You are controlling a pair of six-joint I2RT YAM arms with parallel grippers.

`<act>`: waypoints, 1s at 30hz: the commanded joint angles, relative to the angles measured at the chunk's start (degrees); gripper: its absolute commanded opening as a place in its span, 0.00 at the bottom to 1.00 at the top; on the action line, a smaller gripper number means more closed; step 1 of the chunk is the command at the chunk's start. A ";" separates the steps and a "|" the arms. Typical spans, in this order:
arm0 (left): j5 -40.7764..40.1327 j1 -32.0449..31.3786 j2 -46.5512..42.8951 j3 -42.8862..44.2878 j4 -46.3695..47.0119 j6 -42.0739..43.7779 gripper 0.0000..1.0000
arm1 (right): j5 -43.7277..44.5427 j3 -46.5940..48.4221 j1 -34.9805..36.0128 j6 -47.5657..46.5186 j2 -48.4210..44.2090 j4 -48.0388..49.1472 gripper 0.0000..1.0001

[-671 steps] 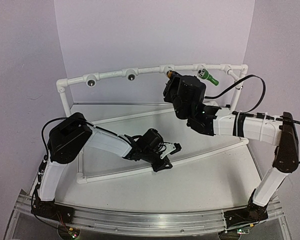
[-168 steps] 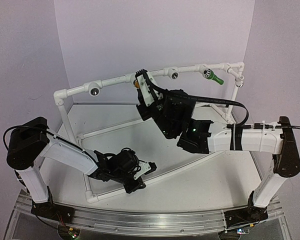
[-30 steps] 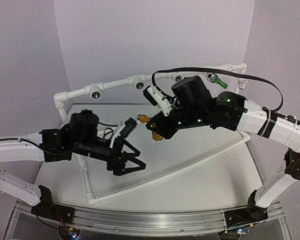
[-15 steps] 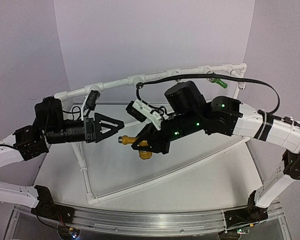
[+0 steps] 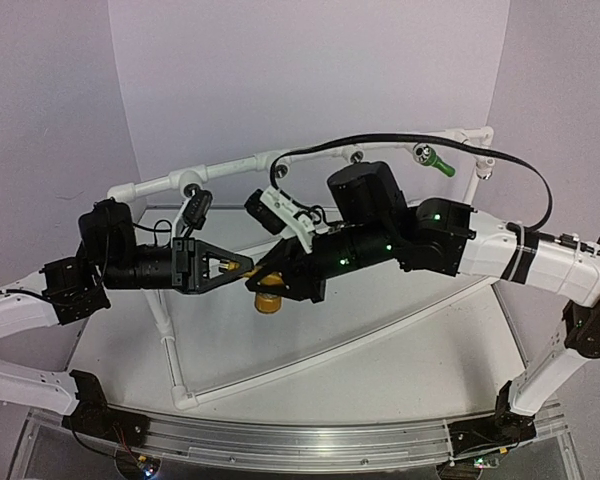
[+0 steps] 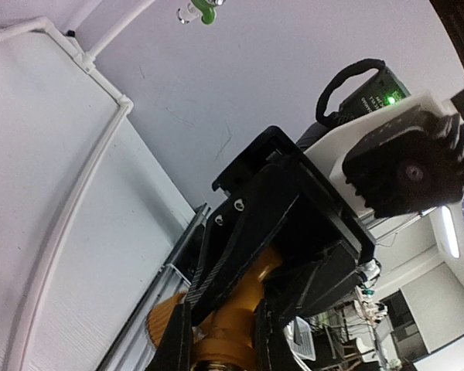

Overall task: Install the water faucets
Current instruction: Pass from the right arm to the left, then pass from the left arm to the right

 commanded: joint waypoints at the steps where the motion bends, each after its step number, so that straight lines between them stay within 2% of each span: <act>1: 0.21 -0.67 -3.66 -1.28 7.20 1.46 0.00 | 5.86 -5.00 0.38 13.74 -1.73 11.74 0.66; 2: -0.30 -0.63 -4.38 -1.72 8.47 1.01 0.00 | 5.96 -7.91 0.39 16.54 -2.97 16.52 0.81; 3: -0.68 -0.60 -4.90 -2.01 9.54 0.53 0.00 | 5.80 -11.98 0.42 19.27 -4.80 22.98 0.91; 5: -0.87 -0.54 -5.21 -2.25 11.42 -0.76 0.00 | 6.19 -20.01 0.34 23.74 -8.10 36.00 0.98; 7: -0.49 -0.42 -5.02 -2.76 14.12 -3.10 0.00 | 4.52 -27.28 0.29 26.13 -9.87 49.71 0.98; 8: -0.31 -0.36 -4.91 -3.11 15.57 -4.38 0.00 | 4.09 -28.78 0.29 26.96 -10.16 53.17 0.95; 11: 0.82 -0.18 -4.32 -4.36 20.64 -8.56 0.00 | 2.08 -29.30 0.31 26.53 -8.62 58.00 0.80; 14: 0.97 -0.10 -3.50 -4.65 21.69 -10.27 0.00 | -2.73 -28.44 0.42 26.57 -6.10 64.37 0.66; 16: 1.23 -0.05 -3.05 -4.79 22.35 -11.22 0.00 | -2.96 -28.92 0.54 26.03 -5.44 66.94 0.65; 19: 1.20 0.02 -3.14 -5.15 23.44 -12.26 0.00 | -2.19 -28.30 0.55 25.18 -4.46 67.19 0.67; 23: 1.54 0.01 -2.76 -5.29 24.27 -12.74 0.00 | -3.10 -25.72 0.64 25.07 -1.56 68.10 0.62; 26: 1.73 0.02 -2.60 -5.36 24.88 -12.84 0.00 | -3.20 -24.64 0.64 25.98 0.29 69.43 0.50; 29: 1.94 0.02 -2.62 -5.34 24.94 -12.79 0.00 | -2.02 -25.69 0.64 27.02 0.49 72.65 0.43; 30: 1.99 0.10 -2.62 -5.42 24.97 -12.79 0.00 | -1.75 -25.81 0.64 27.23 0.40 73.02 0.37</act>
